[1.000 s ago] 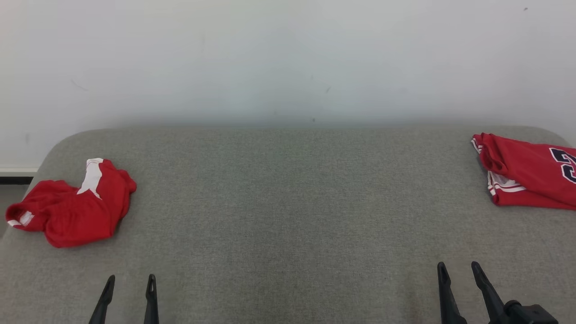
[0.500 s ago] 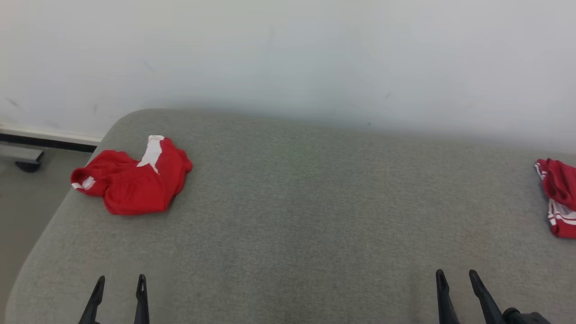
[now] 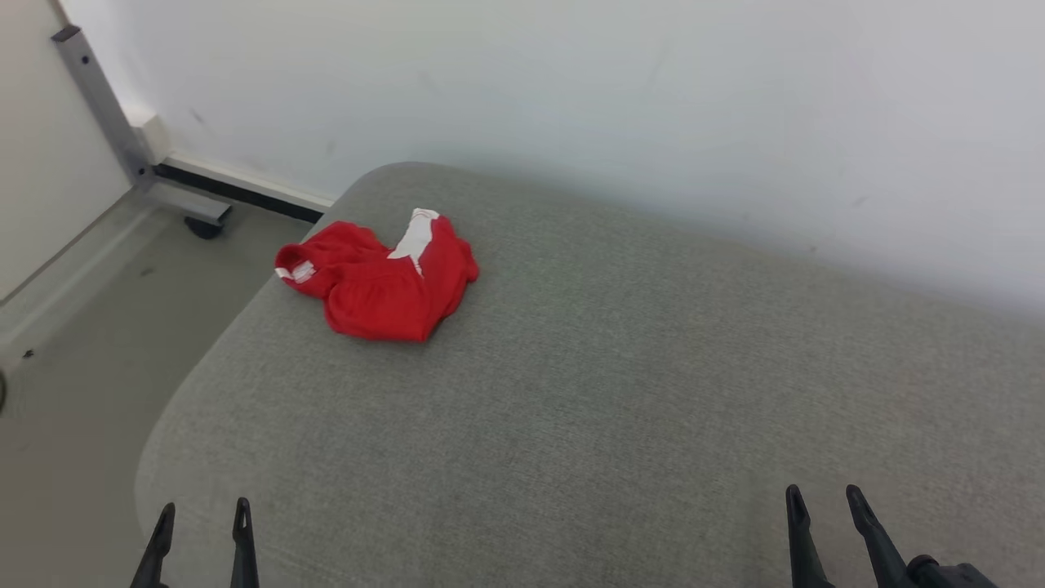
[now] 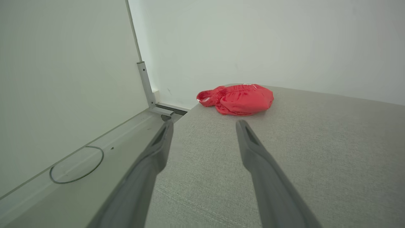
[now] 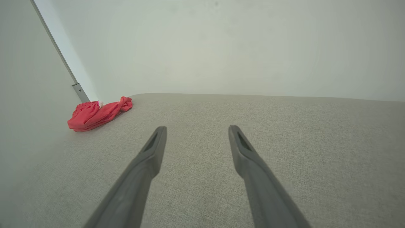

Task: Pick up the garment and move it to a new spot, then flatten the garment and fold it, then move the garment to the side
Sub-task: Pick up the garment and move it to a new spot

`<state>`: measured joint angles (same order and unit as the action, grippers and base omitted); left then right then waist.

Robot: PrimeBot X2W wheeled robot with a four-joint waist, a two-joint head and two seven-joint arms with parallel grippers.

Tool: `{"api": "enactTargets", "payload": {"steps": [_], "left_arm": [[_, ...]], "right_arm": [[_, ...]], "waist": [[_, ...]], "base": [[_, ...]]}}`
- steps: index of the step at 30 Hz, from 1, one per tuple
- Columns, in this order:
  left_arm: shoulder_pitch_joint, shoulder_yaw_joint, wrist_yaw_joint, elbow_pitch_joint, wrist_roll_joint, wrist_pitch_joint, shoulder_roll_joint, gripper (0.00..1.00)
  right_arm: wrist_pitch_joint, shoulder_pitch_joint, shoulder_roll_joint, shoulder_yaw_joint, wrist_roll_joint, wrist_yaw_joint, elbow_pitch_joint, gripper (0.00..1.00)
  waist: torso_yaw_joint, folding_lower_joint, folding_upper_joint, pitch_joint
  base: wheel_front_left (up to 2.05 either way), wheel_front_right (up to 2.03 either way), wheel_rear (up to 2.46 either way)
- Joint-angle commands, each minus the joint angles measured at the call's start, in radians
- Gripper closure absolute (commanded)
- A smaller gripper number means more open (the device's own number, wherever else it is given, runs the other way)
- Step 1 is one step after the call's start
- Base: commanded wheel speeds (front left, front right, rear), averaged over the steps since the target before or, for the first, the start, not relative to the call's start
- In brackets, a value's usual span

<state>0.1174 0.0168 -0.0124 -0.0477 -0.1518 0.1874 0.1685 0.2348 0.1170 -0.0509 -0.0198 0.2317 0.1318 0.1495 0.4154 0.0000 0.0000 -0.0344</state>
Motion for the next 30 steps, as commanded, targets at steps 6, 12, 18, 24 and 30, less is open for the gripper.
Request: {"api": "enactTargets", "payload": {"steps": [6, 12, 18, 24, 30], "left_arm": [[0.001, 0.017, 0.02, -0.003, -0.015, 0.008, 0.004, 0.0], [0.004, 0.025, 0.03, 0.0, -0.024, 0.018, 0.0, 0.0], [-0.049, 0.022, 0.031, -0.019, -0.038, 0.02, -0.004, 0.0], [-0.17, 0.03, 0.013, -0.055, -0.066, 0.016, 0.014, 0.0], [-0.374, 0.061, 0.009, -0.088, -0.097, 0.013, 0.053, 0.0]], "right_arm": [[-0.006, -0.026, 0.001, -0.012, -0.011, -0.003, -0.001, 0.0], [-0.014, -0.042, 0.0, -0.016, -0.02, -0.003, 0.001, 0.0], [-0.02, -0.047, 0.0, -0.004, -0.032, -0.003, -0.006, 0.0], [-0.04, -0.069, 0.0, 0.014, -0.059, -0.003, -0.04, 0.0], [-0.063, -0.13, -0.025, 0.025, -0.075, -0.003, -0.099, 0.0]], "waist": [[0.095, 0.0, 0.0, 0.023], [0.099, 0.0, 0.0, 0.036], [0.098, 0.0, 0.0, 0.052], [0.036, 0.0, 0.0, 0.107], [-0.106, 0.0, 0.0, 0.23]], "base": [[0.0, 0.0, 0.0], [0.0, 0.0, 0.0], [0.0, 0.0, 0.0], [0.0, 0.0, 0.0], [0.0, 0.0, 0.0]]}}
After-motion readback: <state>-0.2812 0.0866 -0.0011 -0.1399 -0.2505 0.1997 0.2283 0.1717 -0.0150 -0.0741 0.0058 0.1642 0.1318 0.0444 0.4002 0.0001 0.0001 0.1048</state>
